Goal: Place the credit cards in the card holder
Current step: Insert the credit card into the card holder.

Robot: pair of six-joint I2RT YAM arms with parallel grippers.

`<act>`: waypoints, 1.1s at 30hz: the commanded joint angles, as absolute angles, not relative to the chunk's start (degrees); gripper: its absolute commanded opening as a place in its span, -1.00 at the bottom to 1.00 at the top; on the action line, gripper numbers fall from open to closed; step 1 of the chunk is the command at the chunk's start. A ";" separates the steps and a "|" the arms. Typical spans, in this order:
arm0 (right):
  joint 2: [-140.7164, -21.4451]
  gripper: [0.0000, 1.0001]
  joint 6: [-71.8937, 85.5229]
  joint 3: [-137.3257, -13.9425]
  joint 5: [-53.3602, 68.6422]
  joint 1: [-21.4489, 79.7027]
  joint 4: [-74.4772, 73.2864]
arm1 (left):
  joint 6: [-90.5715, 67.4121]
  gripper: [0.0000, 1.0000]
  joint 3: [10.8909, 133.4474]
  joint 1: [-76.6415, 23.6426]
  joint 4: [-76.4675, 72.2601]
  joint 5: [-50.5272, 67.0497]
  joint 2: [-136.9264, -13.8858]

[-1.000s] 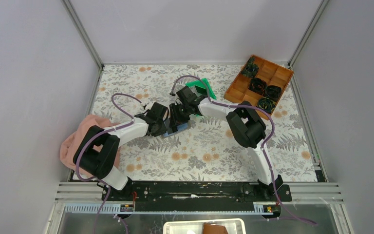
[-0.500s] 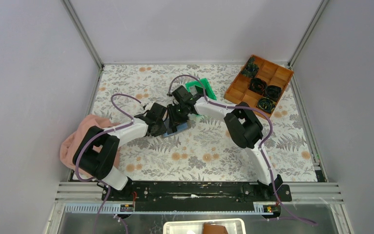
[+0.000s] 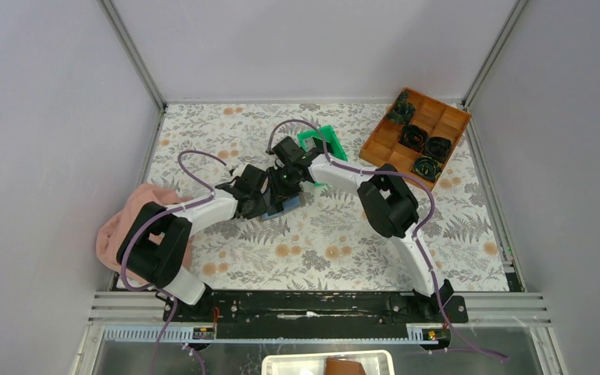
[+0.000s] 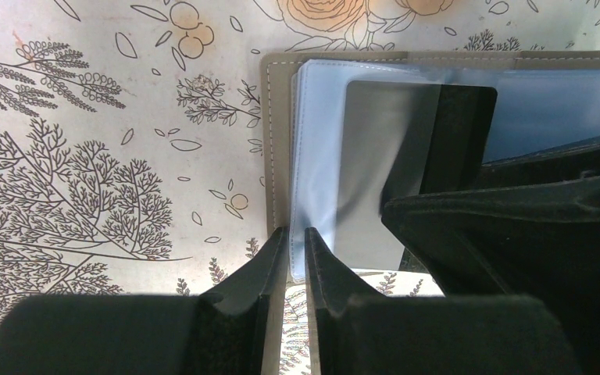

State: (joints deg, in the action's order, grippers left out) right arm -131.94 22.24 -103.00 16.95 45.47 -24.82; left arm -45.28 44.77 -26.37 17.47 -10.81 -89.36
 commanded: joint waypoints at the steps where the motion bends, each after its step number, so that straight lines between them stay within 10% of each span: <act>1: -133.67 -0.20 22.03 -104.16 18.29 48.64 -26.26 | -43.68 -0.64 41.59 -25.95 18.11 -12.82 -93.19; 33: -119.63 -0.19 23.35 -90.50 10.19 45.28 -13.57 | -44.40 -0.64 39.90 -25.26 17.31 -12.59 -92.19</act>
